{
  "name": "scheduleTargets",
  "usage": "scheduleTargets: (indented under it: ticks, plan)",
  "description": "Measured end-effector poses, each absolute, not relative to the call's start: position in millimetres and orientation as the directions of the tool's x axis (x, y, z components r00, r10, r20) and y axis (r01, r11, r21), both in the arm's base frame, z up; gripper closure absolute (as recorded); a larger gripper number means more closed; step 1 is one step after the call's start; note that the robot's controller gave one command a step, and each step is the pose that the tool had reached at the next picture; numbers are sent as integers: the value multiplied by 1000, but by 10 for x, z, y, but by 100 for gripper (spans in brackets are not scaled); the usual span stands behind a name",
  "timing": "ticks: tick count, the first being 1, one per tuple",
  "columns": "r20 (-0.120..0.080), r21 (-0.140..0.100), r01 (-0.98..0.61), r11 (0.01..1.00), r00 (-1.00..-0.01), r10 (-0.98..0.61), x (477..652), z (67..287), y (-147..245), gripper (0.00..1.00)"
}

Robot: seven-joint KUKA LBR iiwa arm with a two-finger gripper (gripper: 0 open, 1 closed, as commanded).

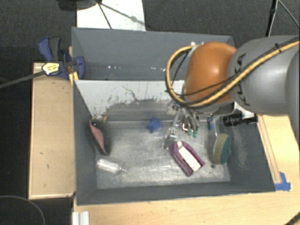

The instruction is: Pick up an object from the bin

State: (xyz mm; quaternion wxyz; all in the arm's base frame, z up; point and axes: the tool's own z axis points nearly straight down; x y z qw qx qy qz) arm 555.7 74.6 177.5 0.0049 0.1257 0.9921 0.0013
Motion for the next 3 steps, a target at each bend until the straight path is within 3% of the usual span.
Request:
scheduleTargets:
  ticks: [1, 2, 3]
  plan:
    - [-5, 3, 302, 953, -953, 302, 5841, 979, 866, 0]
    - [-2, 1, 303, 953, -953, 303, 5834, 950, 864, 100]
    - [-9, 6, 320, 947, -947, 320, 5872, 2043, 862, 100]
